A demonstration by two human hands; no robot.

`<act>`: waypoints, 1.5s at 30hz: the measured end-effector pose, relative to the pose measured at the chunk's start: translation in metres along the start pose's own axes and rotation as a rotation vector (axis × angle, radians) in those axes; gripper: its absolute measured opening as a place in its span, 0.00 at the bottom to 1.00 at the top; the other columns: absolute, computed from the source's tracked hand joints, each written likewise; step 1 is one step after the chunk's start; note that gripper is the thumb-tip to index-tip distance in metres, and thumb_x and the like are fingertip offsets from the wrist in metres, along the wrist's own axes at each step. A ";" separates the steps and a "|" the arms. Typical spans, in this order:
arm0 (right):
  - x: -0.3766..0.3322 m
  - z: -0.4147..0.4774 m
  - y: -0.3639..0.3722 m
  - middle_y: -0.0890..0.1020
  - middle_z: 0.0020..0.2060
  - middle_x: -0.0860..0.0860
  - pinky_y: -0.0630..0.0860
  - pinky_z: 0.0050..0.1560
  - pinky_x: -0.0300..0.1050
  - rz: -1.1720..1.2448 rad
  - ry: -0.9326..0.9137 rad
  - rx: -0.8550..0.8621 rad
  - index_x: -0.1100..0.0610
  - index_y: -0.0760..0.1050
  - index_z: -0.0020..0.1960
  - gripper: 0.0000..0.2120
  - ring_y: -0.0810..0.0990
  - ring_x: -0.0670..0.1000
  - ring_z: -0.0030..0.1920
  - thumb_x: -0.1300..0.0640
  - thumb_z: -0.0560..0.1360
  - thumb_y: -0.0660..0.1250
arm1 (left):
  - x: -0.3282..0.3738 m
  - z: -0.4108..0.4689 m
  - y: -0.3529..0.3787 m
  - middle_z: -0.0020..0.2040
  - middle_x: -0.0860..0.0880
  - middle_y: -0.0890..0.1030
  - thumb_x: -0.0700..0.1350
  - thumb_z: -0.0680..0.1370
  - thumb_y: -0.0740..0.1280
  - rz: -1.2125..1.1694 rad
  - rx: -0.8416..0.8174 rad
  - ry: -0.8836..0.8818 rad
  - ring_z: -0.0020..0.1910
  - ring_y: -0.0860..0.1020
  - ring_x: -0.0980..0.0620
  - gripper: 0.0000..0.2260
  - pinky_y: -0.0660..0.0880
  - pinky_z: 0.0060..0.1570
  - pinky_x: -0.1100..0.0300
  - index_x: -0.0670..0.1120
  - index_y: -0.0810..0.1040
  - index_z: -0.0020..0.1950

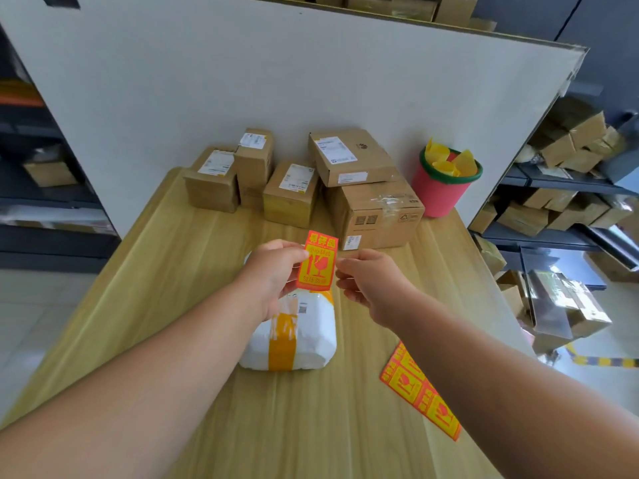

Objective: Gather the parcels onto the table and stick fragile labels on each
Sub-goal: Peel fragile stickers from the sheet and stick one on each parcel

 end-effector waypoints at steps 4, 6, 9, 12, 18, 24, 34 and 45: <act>0.005 -0.002 0.020 0.78 0.34 0.52 0.73 0.34 0.41 0.066 0.021 -0.005 0.57 0.75 0.41 0.06 0.76 0.49 0.33 0.63 0.77 0.63 | -0.010 0.003 -0.015 0.40 0.46 0.81 0.39 0.78 0.64 -0.004 -0.012 -0.042 0.38 0.80 0.51 0.04 0.75 0.42 0.58 0.47 0.75 0.44; 0.009 -0.003 0.028 0.78 0.34 0.52 0.73 0.34 0.40 0.062 0.032 -0.007 0.58 0.75 0.43 0.05 0.76 0.49 0.32 0.63 0.77 0.63 | -0.016 0.005 -0.020 0.41 0.46 0.81 0.39 0.78 0.64 -0.007 -0.016 -0.065 0.39 0.80 0.50 0.05 0.75 0.46 0.56 0.47 0.75 0.44; 0.018 -0.002 0.038 0.78 0.34 0.53 0.73 0.33 0.39 0.003 0.030 -0.020 0.59 0.75 0.45 0.03 0.76 0.47 0.31 0.63 0.77 0.64 | -0.027 0.007 -0.026 0.41 0.46 0.82 0.39 0.78 0.64 -0.009 -0.027 -0.107 0.39 0.80 0.50 0.04 0.75 0.46 0.56 0.47 0.75 0.44; 0.028 0.000 0.044 0.78 0.33 0.53 0.73 0.31 0.37 -0.046 0.029 -0.010 0.60 0.75 0.45 0.03 0.75 0.46 0.30 0.63 0.77 0.65 | -0.037 0.009 -0.032 0.43 0.45 0.82 0.39 0.78 0.64 0.045 -0.029 -0.119 0.42 0.80 0.49 0.05 0.75 0.44 0.57 0.47 0.75 0.44; 0.049 0.009 0.056 0.78 0.32 0.52 0.72 0.31 0.38 -0.117 0.039 0.000 0.58 0.74 0.39 0.08 0.75 0.47 0.31 0.65 0.77 0.66 | -0.045 0.014 -0.051 0.40 0.49 0.77 0.37 0.76 0.67 0.281 0.065 -0.045 0.39 0.73 0.54 0.06 0.70 0.38 0.62 0.45 0.75 0.40; 0.069 0.018 0.064 0.79 0.34 0.51 0.74 0.36 0.43 -0.209 0.047 0.034 0.56 0.75 0.39 0.08 0.77 0.49 0.34 0.63 0.76 0.66 | -0.066 0.021 -0.055 0.44 0.47 0.77 0.37 0.76 0.67 0.378 0.086 -0.085 0.45 0.74 0.48 0.06 0.70 0.43 0.59 0.45 0.76 0.40; 0.079 0.026 0.069 0.79 0.38 0.50 0.79 0.44 0.47 -0.351 0.028 0.049 0.51 0.75 0.42 0.05 0.80 0.52 0.41 0.60 0.74 0.68 | -0.078 0.029 -0.058 0.46 0.46 0.79 0.37 0.76 0.67 0.450 0.126 -0.094 0.47 0.77 0.46 0.06 0.78 0.52 0.51 0.46 0.76 0.40; 0.082 0.032 0.072 0.81 0.46 0.51 0.77 0.43 0.44 -0.462 -0.016 0.054 0.53 0.75 0.54 0.08 0.82 0.52 0.45 0.58 0.75 0.67 | -0.084 0.039 -0.062 0.44 0.49 0.78 0.39 0.76 0.66 0.561 0.171 -0.050 0.42 0.76 0.50 0.05 0.74 0.39 0.58 0.48 0.76 0.42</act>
Point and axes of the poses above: each hand's wrist, its own z-axis towards the middle knuckle, its own y-axis out of the palm, x = y × z, the point moved 8 cm from there along z, towards the middle knuckle
